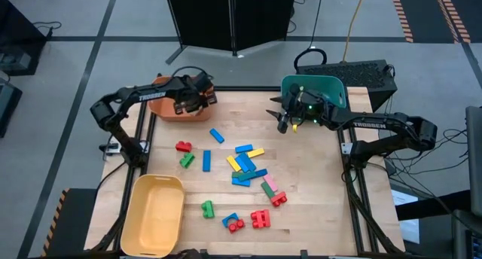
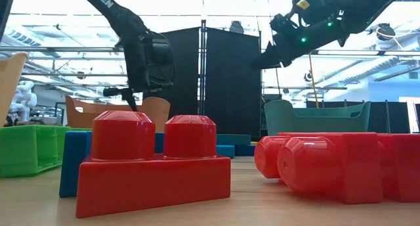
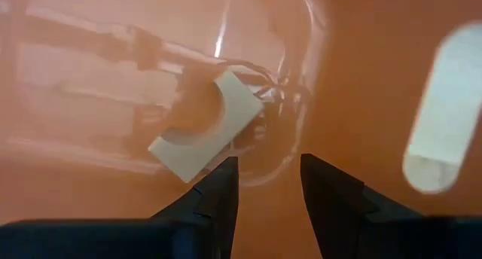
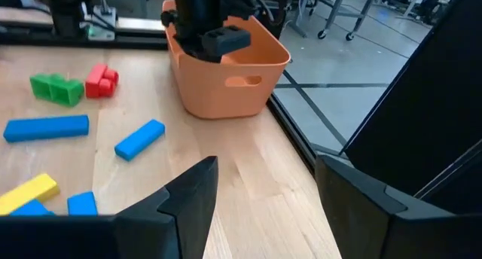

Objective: Sort blocks by size
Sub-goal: Put the brown arch block into the blue bin

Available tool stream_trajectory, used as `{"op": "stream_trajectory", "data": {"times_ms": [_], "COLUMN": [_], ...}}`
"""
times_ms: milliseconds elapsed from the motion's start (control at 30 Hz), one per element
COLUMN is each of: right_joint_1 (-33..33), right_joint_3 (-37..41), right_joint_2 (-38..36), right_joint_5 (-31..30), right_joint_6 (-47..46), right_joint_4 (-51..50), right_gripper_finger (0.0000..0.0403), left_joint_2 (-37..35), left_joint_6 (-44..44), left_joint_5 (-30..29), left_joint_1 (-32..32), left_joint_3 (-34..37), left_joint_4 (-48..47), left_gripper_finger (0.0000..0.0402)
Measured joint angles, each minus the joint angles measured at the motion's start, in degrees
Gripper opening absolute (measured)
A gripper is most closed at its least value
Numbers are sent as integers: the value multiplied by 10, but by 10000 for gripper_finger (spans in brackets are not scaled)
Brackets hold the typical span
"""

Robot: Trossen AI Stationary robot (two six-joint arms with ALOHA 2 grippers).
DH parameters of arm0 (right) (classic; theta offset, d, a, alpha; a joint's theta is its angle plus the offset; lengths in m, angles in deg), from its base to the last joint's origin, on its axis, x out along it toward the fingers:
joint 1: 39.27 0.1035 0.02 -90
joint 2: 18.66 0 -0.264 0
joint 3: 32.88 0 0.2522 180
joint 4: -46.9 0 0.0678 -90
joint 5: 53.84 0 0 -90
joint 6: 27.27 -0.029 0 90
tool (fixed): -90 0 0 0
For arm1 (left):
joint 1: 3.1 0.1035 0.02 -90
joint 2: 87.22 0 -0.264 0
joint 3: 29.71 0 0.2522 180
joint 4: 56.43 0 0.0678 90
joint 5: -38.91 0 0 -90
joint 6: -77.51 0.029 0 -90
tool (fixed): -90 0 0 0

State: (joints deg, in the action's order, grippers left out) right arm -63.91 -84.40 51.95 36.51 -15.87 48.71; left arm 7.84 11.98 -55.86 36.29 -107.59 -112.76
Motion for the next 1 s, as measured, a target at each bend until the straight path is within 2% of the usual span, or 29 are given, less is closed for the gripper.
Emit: {"op": "stream_trajectory", "data": {"times_ms": [167,533,900,1000], "right_joint_1": [-6,-44,-66,-66], "right_joint_3": [0,0,0,0], "right_joint_2": [0,0,0,0], "right_joint_5": [0,0,30,30], "right_joint_6": [30,87,90,90], "right_joint_4": [-15,-22,-23,-22], "right_gripper_finger": [210,210,210,210], "left_joint_2": [0,39,72,75], "left_joint_6": [-30,-18,-18,-15], "left_joint_5": [-24,-38,-28,-48], "left_joint_1": [6,7,13,18], "left_joint_3": [0,0,-3,0], "left_joint_4": [-5,1,40,32], "left_gripper_finger": [140,140,141,141]}}
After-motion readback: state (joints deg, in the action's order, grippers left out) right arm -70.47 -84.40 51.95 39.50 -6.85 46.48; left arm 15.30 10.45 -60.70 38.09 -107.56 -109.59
